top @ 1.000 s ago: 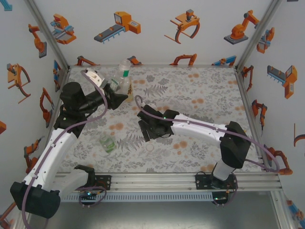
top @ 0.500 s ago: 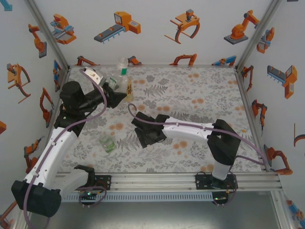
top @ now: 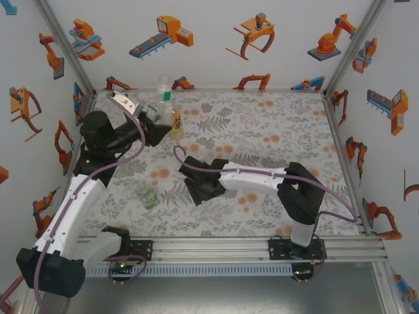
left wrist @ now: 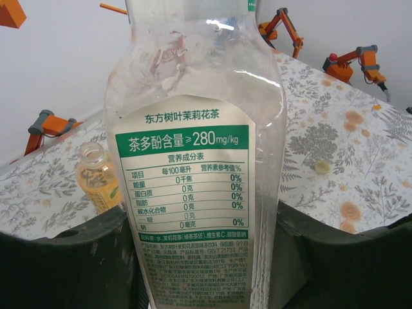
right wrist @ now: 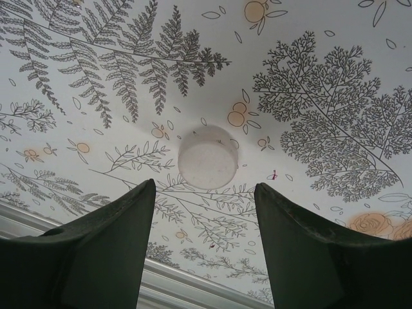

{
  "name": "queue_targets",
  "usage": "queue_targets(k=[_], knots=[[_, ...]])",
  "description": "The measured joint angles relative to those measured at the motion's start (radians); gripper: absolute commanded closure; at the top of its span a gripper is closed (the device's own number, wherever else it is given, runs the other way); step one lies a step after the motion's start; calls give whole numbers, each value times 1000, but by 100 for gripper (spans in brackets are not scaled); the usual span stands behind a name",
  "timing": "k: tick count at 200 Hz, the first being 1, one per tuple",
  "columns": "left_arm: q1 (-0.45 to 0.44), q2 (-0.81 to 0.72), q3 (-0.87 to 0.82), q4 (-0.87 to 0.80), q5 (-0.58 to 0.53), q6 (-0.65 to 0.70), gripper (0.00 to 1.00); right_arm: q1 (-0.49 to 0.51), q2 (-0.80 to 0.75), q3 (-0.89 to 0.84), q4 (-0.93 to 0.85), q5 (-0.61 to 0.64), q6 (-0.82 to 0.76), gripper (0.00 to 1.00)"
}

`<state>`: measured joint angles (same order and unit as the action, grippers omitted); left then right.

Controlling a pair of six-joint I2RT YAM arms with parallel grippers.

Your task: Screw on the bottle caps

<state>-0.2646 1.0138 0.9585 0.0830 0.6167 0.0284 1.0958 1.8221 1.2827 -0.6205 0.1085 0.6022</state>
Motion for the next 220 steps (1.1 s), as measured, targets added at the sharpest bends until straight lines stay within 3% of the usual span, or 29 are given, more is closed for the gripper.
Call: queue_targets(k=[220], knots=[[3, 39, -13, 6, -1, 0, 100, -2, 87, -13, 72, -3, -11, 48]])
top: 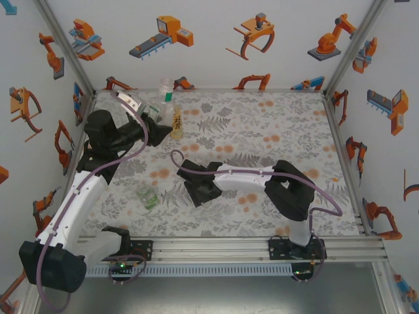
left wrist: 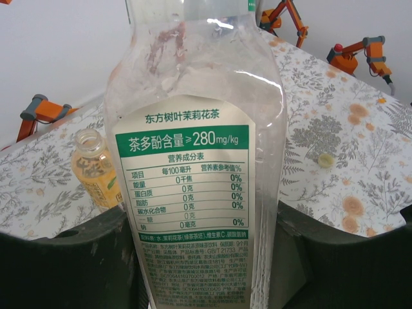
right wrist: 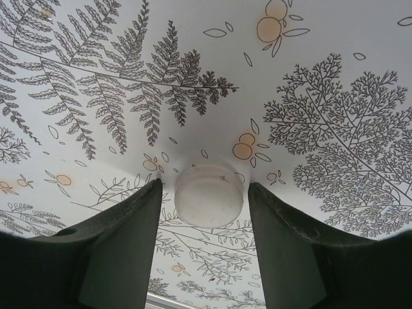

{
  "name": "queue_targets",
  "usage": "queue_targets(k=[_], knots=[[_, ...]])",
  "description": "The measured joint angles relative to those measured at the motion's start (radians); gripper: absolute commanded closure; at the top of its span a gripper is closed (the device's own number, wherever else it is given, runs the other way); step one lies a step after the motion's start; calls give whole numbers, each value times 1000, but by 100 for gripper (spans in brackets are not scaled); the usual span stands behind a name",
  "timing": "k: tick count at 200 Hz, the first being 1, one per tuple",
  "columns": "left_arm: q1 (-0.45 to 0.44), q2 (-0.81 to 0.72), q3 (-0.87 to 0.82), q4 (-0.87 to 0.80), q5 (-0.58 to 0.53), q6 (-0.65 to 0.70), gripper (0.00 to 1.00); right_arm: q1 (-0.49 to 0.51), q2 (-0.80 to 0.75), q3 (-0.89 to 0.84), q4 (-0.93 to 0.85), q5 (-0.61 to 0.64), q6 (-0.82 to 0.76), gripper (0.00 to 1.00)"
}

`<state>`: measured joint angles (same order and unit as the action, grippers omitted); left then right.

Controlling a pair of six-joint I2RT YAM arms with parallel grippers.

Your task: Screw on the bottle caps

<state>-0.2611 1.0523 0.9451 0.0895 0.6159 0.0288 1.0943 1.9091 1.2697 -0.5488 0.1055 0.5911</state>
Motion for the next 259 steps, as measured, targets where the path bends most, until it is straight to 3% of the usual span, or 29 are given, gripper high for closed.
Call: queue_targets(k=[129, 259], knots=[[0, 0, 0, -8, -6, 0, 100, 0, 0, 2, -24, 0, 0, 51], [-5, 4, 0, -9, -7, 0, 100, -2, -2, 2, -32, -9, 3, 74]])
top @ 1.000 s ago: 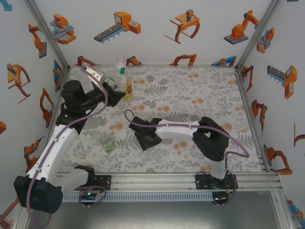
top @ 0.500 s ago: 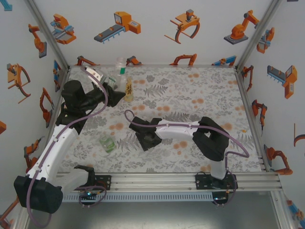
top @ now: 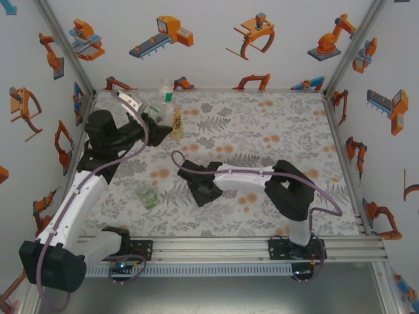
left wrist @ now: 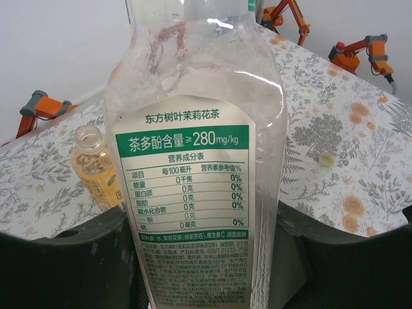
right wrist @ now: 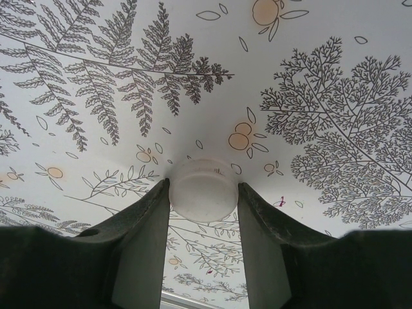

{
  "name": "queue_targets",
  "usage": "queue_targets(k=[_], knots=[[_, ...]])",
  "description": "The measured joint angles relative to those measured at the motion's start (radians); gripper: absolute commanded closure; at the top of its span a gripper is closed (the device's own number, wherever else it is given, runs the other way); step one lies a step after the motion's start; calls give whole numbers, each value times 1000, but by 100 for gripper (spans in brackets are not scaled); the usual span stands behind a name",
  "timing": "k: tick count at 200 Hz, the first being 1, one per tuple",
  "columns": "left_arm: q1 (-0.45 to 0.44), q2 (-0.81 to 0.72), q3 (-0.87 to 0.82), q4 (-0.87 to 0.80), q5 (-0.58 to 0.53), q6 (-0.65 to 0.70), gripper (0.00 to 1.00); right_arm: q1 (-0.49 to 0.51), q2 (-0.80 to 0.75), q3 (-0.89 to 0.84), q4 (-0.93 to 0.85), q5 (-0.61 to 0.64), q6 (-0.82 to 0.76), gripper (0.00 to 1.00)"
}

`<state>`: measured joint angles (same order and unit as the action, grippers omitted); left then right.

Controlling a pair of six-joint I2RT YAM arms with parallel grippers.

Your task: Screw on the bottle caps

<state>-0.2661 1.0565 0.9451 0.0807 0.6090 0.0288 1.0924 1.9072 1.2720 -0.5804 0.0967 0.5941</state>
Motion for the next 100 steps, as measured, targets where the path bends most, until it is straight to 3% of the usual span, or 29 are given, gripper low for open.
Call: queue_targets(k=[34, 100], knots=[[-38, 20, 4, -34, -1, 18, 100, -23, -39, -9, 3, -31, 0, 75], [-140, 79, 18, -107, 1, 84, 100, -125, -281, -80, 13, -56, -11, 75]])
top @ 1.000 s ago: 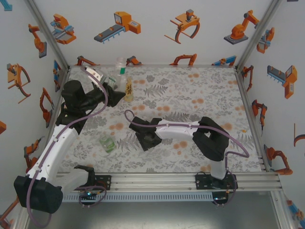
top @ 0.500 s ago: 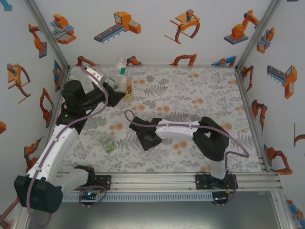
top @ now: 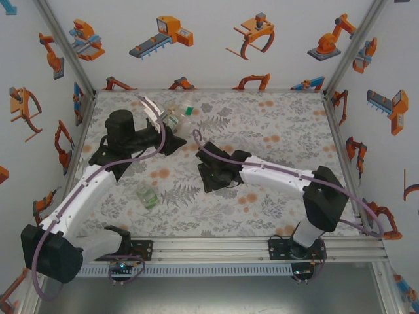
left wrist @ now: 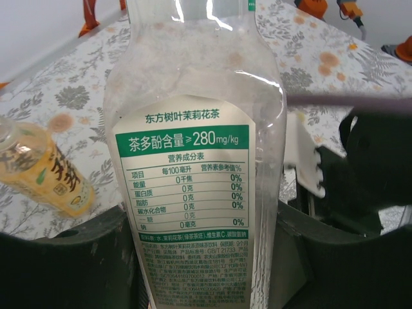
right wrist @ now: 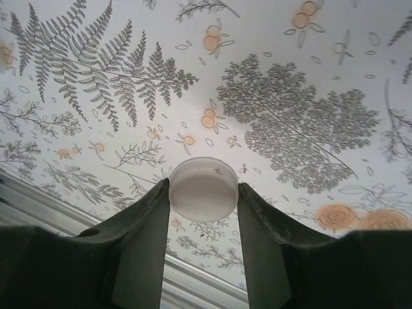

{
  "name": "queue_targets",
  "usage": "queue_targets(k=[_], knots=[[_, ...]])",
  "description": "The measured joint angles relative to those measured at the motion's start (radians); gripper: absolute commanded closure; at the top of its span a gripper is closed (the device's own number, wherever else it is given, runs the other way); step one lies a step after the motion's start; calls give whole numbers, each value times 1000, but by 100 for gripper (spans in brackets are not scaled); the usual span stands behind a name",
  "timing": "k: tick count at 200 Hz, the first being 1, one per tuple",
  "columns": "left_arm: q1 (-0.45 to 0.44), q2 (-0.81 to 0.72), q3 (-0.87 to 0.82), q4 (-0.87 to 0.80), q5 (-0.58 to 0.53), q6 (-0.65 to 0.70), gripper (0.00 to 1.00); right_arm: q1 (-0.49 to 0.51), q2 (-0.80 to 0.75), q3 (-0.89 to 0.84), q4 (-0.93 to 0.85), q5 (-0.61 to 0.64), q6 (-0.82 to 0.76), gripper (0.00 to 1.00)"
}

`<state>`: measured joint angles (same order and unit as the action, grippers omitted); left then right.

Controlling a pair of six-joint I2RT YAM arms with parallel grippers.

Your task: Screw on the bottle caps

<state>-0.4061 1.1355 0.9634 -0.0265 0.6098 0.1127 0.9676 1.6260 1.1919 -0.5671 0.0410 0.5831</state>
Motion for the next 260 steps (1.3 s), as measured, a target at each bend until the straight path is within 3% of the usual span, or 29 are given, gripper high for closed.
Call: queue_targets(k=[65, 157, 198, 260], knots=[[-31, 31, 12, -29, 49, 33, 100, -135, -141, -54, -1, -36, -6, 77], [-53, 51, 39, -88, 101, 99, 100, -465, -231, -14, 13, -311, -132, 78], [-65, 52, 47, -126, 101, 134, 100, -492, -238, 0, 22, -386, -164, 77], [-216, 49, 71, -271, -5, 290, 100, -529, -379, -19, 64, -457, -335, 82]])
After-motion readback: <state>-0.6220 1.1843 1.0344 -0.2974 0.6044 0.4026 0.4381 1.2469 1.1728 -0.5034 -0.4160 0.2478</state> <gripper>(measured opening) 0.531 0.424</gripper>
